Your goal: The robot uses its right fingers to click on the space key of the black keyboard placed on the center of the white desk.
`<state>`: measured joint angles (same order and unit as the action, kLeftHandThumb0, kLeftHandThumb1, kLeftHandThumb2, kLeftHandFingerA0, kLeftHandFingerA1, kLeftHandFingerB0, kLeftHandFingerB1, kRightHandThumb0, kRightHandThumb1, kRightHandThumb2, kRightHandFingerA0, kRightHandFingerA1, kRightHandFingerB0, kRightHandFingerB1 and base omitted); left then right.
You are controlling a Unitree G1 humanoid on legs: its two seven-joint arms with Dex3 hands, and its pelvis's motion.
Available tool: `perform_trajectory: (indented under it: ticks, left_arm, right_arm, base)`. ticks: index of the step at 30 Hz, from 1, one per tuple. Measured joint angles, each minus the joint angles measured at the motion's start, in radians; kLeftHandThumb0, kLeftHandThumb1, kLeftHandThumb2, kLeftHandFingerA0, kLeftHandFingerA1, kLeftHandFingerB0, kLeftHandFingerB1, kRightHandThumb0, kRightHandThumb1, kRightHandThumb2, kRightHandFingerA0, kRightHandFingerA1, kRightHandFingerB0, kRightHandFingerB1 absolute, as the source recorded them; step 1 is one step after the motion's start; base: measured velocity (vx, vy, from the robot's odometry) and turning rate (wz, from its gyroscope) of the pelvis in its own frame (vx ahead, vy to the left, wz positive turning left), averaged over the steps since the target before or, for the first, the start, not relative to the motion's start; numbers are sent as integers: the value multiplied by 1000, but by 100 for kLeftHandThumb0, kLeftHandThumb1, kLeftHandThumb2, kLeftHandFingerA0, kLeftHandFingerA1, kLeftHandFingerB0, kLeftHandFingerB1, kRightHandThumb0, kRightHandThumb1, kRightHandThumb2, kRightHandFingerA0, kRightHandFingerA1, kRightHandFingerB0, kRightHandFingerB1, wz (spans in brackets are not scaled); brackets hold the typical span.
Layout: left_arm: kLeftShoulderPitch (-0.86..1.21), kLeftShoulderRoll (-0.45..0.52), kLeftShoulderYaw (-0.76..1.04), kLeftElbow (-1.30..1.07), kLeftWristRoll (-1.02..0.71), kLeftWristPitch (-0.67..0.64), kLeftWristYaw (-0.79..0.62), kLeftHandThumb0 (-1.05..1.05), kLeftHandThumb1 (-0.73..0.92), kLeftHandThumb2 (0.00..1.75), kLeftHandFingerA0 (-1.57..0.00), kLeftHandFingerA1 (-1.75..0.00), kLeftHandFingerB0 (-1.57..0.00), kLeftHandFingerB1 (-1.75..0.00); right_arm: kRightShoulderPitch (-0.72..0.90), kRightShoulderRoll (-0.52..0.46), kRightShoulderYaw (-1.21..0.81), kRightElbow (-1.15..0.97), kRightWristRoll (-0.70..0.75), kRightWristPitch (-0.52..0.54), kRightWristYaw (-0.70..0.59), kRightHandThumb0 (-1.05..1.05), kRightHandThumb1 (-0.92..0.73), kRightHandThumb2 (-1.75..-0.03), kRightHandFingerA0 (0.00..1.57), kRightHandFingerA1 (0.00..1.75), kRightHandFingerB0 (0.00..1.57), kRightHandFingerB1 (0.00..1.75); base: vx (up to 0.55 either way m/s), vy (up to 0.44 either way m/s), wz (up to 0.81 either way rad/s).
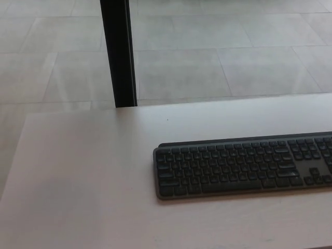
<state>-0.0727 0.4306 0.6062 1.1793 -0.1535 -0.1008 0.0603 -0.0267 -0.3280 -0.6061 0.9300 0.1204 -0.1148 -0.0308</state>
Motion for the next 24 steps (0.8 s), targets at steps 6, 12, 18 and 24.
perform_trajectory:
  ticks: [6, 12, 18, 24]
  left_arm:
    - [-29, 13, 95, 52, -56, -8, 20, -44, 41, 85, -82, -93, -78, -72]
    - [-42, 17, 123, 72, -91, -18, 35, -43, 52, 55, -84, -88, -84, -60]
    - [-42, 21, 125, 74, -109, -22, 42, -41, 51, 55, -81, -83, -86, -59]
    - [-39, 25, 124, 79, -128, -27, 44, -41, 51, 55, -83, -88, -84, -59]
  right_arm:
    - [-26, -19, -128, 4, 75, -25, -6, -51, -50, -55, 87, 63, 64, 56]
    - [-96, -76, -228, -46, 147, -29, -49, -46, -56, -57, 88, 60, 56, 48]
    - [-236, -183, -264, -111, 200, 6, -87, -37, -61, -58, 85, 66, 54, 44]
    - [-412, -276, -244, -188, 224, 77, -132, -60, -53, -56, 107, 77, 74, 54]
  base:
    - [0, 0, 0]
    - [0, 0, 0]
    - [0, 0, 0]
    - [0, 0, 0]
